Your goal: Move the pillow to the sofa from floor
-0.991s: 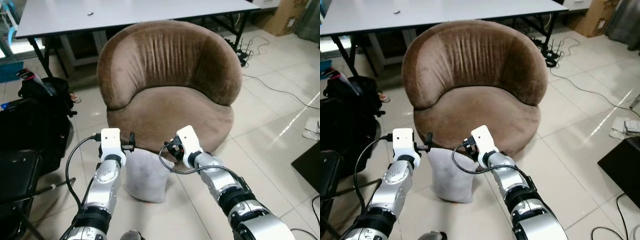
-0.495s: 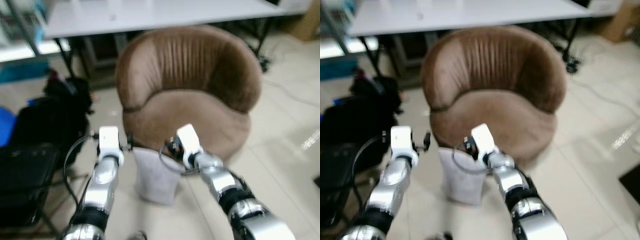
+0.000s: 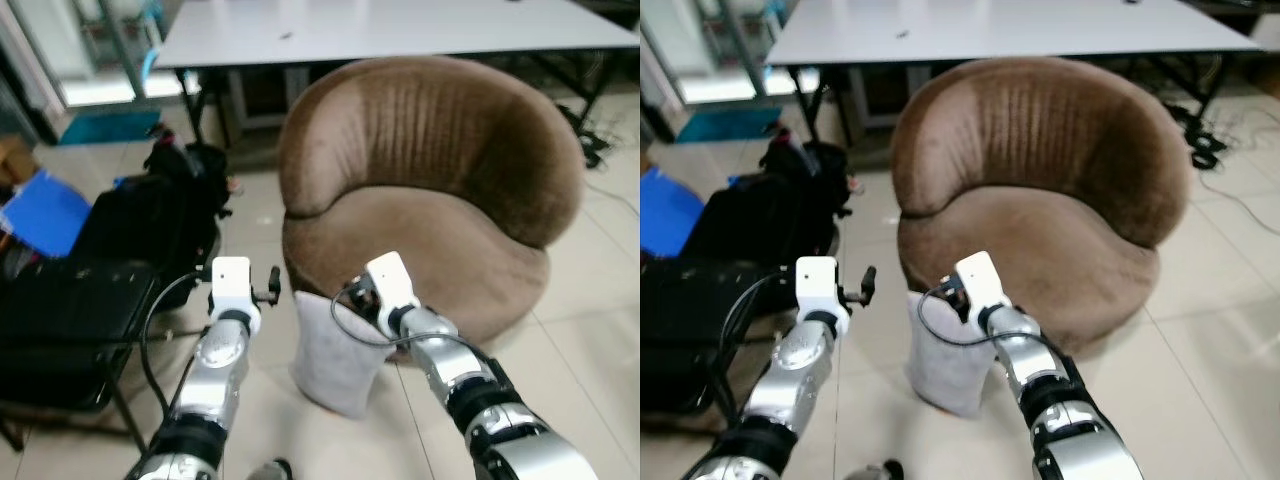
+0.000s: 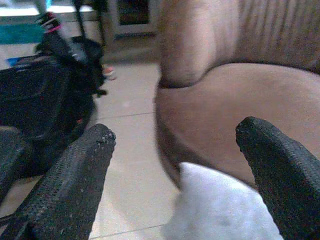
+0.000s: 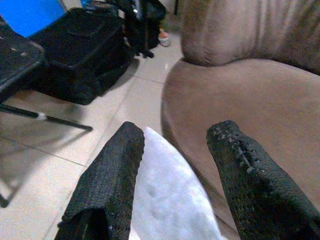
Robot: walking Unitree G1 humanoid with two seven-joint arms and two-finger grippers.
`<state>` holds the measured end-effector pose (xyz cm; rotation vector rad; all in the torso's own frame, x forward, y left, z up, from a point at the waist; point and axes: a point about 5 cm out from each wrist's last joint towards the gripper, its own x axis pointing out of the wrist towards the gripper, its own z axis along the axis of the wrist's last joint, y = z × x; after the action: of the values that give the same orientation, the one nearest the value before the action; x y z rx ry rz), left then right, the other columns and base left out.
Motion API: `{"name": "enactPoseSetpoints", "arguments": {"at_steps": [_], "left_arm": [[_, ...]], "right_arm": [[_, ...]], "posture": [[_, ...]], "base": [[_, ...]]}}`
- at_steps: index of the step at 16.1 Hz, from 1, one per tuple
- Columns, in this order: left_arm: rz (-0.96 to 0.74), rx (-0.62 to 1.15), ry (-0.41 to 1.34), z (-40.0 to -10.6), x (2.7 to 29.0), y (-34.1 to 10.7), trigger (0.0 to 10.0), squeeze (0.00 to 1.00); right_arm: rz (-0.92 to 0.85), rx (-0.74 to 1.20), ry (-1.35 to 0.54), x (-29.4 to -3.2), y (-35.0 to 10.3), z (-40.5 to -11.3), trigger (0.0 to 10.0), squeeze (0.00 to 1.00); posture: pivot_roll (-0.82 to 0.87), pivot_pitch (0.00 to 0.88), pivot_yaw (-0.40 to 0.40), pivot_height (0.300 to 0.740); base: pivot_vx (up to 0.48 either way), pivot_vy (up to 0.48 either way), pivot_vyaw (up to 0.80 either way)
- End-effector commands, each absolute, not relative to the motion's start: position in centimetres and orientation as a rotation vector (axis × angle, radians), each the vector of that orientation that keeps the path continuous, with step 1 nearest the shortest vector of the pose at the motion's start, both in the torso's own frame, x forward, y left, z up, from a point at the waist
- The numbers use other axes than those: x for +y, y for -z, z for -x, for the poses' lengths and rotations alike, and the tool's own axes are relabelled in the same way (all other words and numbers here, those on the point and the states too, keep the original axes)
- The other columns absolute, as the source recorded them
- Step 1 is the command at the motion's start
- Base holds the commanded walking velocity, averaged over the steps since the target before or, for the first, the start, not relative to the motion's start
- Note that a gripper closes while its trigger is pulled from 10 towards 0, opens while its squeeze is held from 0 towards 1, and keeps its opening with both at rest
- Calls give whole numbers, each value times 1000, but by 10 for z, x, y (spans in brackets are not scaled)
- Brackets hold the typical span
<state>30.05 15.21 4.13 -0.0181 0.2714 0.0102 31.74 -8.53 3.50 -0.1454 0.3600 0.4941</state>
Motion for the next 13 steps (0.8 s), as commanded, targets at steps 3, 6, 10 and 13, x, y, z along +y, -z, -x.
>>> {"name": "enactPoseSetpoints", "arguments": {"at_steps": [3,6,10,13], "left_arm": [[19,274,-8,-303,152,-43,10000,0],[38,264,-3,-304,150,-45,10000,0],[30,264,-5,-304,151,-45,10000,0],[2,268,7,-303,150,-43,10000,0]], "right_arm": [[137,363,-485,-84,-35,-317,10000,149],[142,363,-488,-84,-34,-316,10000,149],[142,364,-488,-84,-33,-314,10000,153],[143,370,-488,-86,-30,-312,10000,157]], "posture": [[-81,0,25,740],[-83,0,26,740],[-87,0,29,740],[-87,0,29,740]], "base": [[0,0,0],[0,0,0],[154,171,0],[0,0,0]]}}
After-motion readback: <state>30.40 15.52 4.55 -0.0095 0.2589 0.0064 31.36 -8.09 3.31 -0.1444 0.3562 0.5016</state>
